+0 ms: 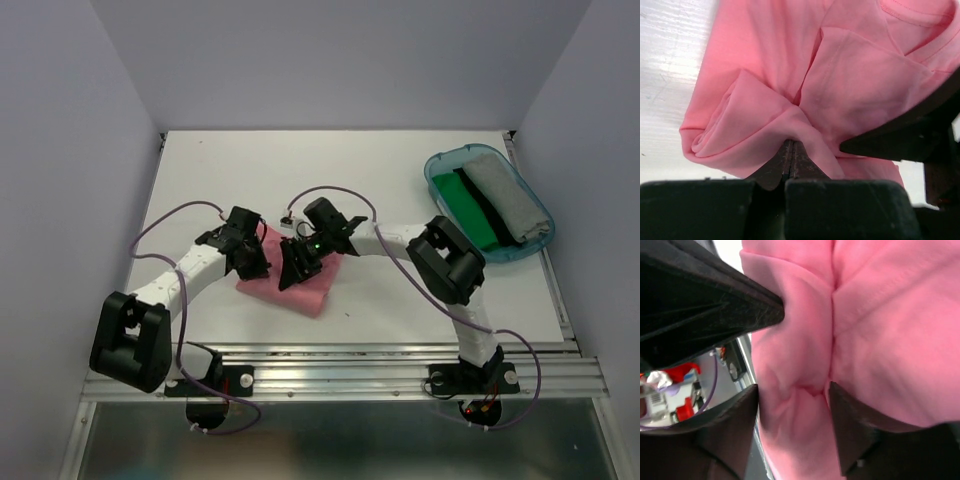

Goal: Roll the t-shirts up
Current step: Roll the T-shirt to the center of the board.

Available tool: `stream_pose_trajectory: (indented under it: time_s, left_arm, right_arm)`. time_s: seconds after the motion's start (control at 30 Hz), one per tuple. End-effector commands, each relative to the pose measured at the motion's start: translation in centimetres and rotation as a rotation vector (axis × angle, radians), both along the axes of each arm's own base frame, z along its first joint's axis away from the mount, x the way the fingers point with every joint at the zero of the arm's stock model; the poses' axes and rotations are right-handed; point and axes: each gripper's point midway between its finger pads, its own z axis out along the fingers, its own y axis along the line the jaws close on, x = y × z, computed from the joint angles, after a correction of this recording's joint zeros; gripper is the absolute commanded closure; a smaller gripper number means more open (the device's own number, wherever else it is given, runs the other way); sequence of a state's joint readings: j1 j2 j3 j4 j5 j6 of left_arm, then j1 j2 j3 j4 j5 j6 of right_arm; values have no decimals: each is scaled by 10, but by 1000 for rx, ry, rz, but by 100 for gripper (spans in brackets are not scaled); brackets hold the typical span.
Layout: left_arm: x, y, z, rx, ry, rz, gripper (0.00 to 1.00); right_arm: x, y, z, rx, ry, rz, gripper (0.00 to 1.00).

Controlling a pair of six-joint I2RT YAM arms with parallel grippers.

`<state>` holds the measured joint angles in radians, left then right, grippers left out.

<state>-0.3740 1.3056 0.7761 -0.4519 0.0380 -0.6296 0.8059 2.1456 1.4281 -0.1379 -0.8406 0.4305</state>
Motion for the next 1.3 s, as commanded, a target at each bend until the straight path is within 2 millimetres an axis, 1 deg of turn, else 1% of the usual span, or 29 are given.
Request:
stream_pose_trajectory:
  time_s: [0.0, 0.03, 0.07, 0.1, 0.13, 0.23, 0.3, 0.33, 0.37, 0.4, 0.47, 0.53, 0.57, 0.63, 0.67, 0.7, 0.73, 0.8, 0.83, 0.87, 0.93, 1.03, 1.07, 1.13, 1.17, 1.2, 1.23, 1.27]
  left_arm:
    - [9, -1, -3, 12, -27, 12, 100]
    - [10, -1, -3, 12, -29, 10, 100]
    - [11, -1, -4, 14, -28, 10, 100]
    - [12, -1, -4, 15, -27, 8, 100]
    - [13, -1, -4, 16, -26, 7, 100]
    - [17, 4, -6, 47, -36, 23, 100]
    - [18, 4, -8, 48, -35, 22, 100]
    - [18, 4, -9, 47, -33, 21, 100]
    - [17, 4, -10, 48, -27, 20, 100]
    - [18, 3, -10, 47, -28, 18, 100]
    - [19, 3, -11, 50, -27, 18, 100]
    - [19, 3, -11, 50, -29, 18, 100]
    - [19, 3, -11, 51, -26, 16, 100]
    - [20, 4, -12, 55, -26, 15, 100]
    - [20, 4, -12, 55, -26, 16, 100]
    - [20, 4, -12, 55, -26, 13, 100]
    - [20, 4, -12, 57, -26, 14, 100]
    - [21, 4, -12, 57, -25, 15, 100]
    - [20, 4, -12, 57, -25, 14, 100]
    - [21, 4, -11, 59, -27, 13, 100]
    - [20, 5, -12, 60, -24, 13, 100]
    - [21, 5, -11, 63, -25, 12, 100]
    - [22, 5, -11, 64, -29, 12, 100]
    - [23, 6, -11, 68, -27, 11, 100]
    - [23, 6, -12, 69, -25, 10, 100]
    - [23, 7, -12, 71, -25, 11, 100]
    - [22, 8, -12, 76, -23, 11, 100]
    - [23, 8, -12, 77, -25, 11, 100]
  right_arm:
    - [18, -7, 55, 31, -192, -71, 32]
    - [16, -13, 53, 15, -197, -81, 30]
    - [18, -17, 53, -1, -217, -99, 30]
    - [16, -21, 63, 8, -236, -110, 30]
    - [13, -27, 58, -13, -236, -118, 29]
    - [7, -38, 55, -37, -242, -131, 28]
    - [1, -49, 50, -61, -245, -142, 25]
    - [0, -52, 49, -70, -250, -147, 25]
    - [-6, -55, 47, -84, -271, -147, 25]
    - [-6, -59, 45, -96, -280, -153, 25]
    - [-12, -58, 43, -116, -322, -150, 25]
    - [-16, -60, 34, -145, -334, -141, 25]
    - [-14, -62, 26, -167, -339, -144, 25]
    - [-24, -56, 23, -169, -349, -108, 25]
    - [-27, -54, 22, -169, -351, -97, 25]
    - [-26, -54, 17, -177, -351, -96, 25]
    - [-30, -50, 16, -178, -357, -82, 26]
    - [-32, -48, 12, -190, -365, -77, 29]
    - [-32, -48, 8, -198, -360, -75, 33]
    - [-35, -46, 7, -196, -360, -67, 37]
    - [-36, -46, 5, -201, -354, -64, 42]
    - [-37, -46, 5, -198, -352, -63, 48]
    - [-37, -46, 5, -197, -349, -62, 56]
    - [-39, -45, 7, -191, -342, -58, 64]
    - [-39, -45, 8, -189, -336, -58, 74]
    - [-40, -44, 9, -184, -330, -56, 78]
    - [-42, -44, 10, -180, -321, -53, 85]
    - [-44, -42, 12, -169, -311, -52, 88]
